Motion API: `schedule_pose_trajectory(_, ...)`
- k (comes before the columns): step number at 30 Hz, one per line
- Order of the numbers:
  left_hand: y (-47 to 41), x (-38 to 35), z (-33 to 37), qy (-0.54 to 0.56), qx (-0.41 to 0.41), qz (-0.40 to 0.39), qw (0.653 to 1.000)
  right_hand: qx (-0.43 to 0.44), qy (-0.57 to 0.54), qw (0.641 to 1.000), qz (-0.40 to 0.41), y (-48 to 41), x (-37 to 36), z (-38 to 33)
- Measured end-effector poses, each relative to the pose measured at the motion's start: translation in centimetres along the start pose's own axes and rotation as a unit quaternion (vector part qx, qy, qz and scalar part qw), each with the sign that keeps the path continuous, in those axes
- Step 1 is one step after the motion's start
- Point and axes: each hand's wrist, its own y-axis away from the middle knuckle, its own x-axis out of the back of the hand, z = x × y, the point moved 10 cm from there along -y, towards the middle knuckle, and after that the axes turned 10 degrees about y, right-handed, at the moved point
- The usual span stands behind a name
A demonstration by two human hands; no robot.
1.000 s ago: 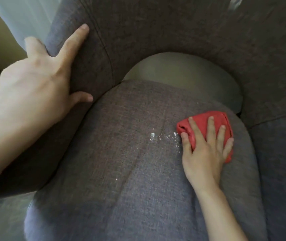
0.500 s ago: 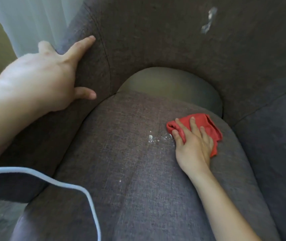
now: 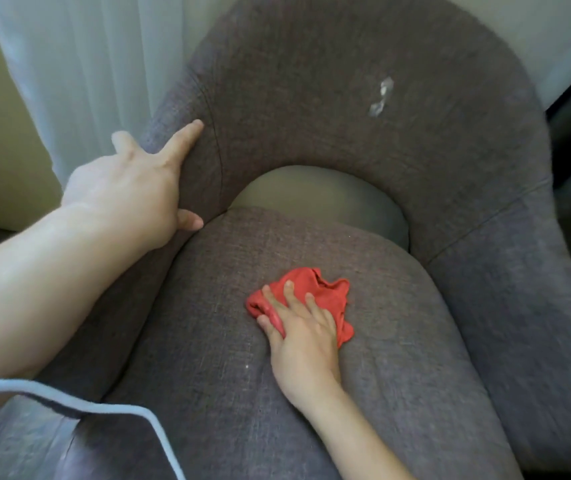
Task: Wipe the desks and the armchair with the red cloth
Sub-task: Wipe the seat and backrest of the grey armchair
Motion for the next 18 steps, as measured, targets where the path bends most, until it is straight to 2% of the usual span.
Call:
schedule_pose_trajectory(4,0.5,0.3,0.2,0.025,0.025,0.002,0.999,0.047,-0.054,0.997,0.032,3.0,1.3,-0.5)
schedule_pose_trajectory(6,0.6,0.4,0.2,0.041,0.036,0.003,0.999,0.011,-0.104,0.994,0.031,3.2,2.4,1.0)
schedule_pose_trajectory(7,0.7,0.5,0.2,0.049,0.038,0.002,0.998,-0.041,-0.188,0.981,0.019,3.0,2.7,2.5)
schedule_pose_trajectory(8,0.7,0.5,0.3,0.055,0.037,0.002,0.998,-0.108,-0.321,0.941,0.012,2.9,3.0,4.3)
schedule_pose_trajectory(9,0.8,0.6,0.4,0.058,0.037,0.002,0.998,-0.183,-0.467,0.865,0.006,2.9,3.0,6.2)
schedule_pose_trajectory(10,0.8,0.7,0.4,0.060,0.038,0.002,0.997,-0.244,-0.583,0.775,-0.005,2.9,2.6,7.8)
schedule_pose_trajectory(11,0.9,0.7,0.4,0.062,0.040,0.001,0.997,-0.287,-0.661,0.693,-0.014,3.1,2.3,9.1)
schedule_pose_trajectory(12,0.9,0.7,0.4,0.064,0.041,-0.001,0.997,-0.314,-0.703,0.638,-0.011,3.2,2.3,10.3)
schedule_pose_trajectory(13,1.0,0.6,0.3,0.066,0.041,-0.002,0.997,-0.323,-0.726,0.607,0.001,3.2,2.7,11.6)
schedule_pose_trajectory(14,1.0,0.6,0.3,0.067,0.041,-0.002,0.997,-0.321,-0.736,0.596,0.017,3.0,3.3,12.8)
schedule_pose_trajectory(15,0.9,0.6,0.3,0.068,0.040,-0.002,0.997,-0.314,-0.736,0.599,0.042,2.9,4.2,14.0)
schedule_pose_trajectory(17,0.9,0.5,0.3,0.069,0.039,-0.003,0.997,-0.289,-0.709,0.635,0.108,2.7,6.8,16.2)
schedule_pose_trajectory(18,0.9,0.5,0.4,0.067,0.038,-0.004,0.997,-0.271,-0.682,0.665,0.140,2.8,8.3,16.7)
